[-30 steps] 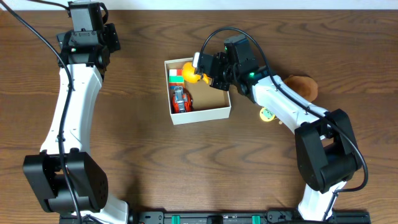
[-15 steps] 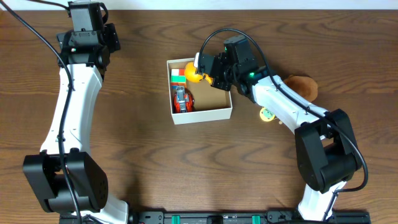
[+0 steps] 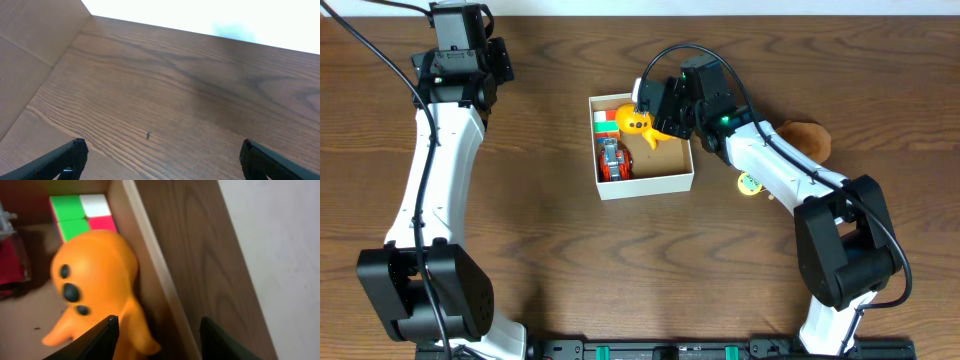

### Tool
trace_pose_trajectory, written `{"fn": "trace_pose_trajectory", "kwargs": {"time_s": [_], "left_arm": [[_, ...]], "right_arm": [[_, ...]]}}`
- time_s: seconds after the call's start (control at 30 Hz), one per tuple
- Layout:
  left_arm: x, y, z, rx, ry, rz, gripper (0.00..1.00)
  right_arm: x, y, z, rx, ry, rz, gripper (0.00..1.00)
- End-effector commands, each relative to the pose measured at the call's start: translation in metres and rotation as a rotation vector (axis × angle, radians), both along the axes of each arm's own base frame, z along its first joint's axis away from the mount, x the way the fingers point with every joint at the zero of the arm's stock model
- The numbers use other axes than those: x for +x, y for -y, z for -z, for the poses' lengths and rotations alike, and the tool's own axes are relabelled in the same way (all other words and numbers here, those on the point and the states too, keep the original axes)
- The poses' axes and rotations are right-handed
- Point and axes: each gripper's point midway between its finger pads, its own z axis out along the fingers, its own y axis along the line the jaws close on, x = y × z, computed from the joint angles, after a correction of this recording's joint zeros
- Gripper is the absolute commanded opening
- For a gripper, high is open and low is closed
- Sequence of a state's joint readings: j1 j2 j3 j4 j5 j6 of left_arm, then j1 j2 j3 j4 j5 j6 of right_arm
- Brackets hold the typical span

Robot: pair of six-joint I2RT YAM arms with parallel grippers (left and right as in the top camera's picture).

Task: Pack container
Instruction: 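Lower the orange toy into the box beside the cube and truck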

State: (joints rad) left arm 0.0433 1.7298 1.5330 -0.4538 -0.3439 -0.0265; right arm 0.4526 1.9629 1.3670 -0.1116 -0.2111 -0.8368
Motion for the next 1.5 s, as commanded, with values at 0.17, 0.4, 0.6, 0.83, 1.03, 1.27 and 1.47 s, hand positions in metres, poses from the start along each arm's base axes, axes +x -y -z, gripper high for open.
{"fn": "trace_pose_trajectory", "kwargs": {"time_s": [0.17,0.4,0.6,0.83,1.03,1.27,1.47], "left_arm": [[-0.001,-0.001,-0.015,0.003,0.034,-0.010,0.98],[-0.001,-0.001,-0.015,0.003,0.034,-0.010,0.98],[-0.001,-0.001,-0.015,0.003,0.034,-0.010,0.98],[-0.001,-0.001,-0.015,0.003,0.034,-0.010,0.98],[-0.001,-0.001,-0.015,0.003,0.034,-0.010,0.98],[-0.001,-0.001,-0.015,0.003,0.034,-0.010,0.98],[-0.001,-0.001,-0.015,0.003,0.034,-0.010,0.98]], "right_arm": [[0.020,-0.008,-0.043,0.102,0.076,0.052,0.54],[-0.004,-0.047,-0.070,0.270,-0.038,-0.076,0.02],[-0.030,-0.075,-0.065,0.299,-0.108,-0.150,0.01],[-0.040,-0.089,-0.030,0.261,-0.173,-0.169,0.01],[-0.027,-0.077,-0.006,0.205,-0.183,-0.095,0.01],[-0.021,-0.057,0.005,0.176,-0.217,-0.044,0.01],[-0.025,-0.034,0.024,0.129,-0.307,0.005,0.01]]}}
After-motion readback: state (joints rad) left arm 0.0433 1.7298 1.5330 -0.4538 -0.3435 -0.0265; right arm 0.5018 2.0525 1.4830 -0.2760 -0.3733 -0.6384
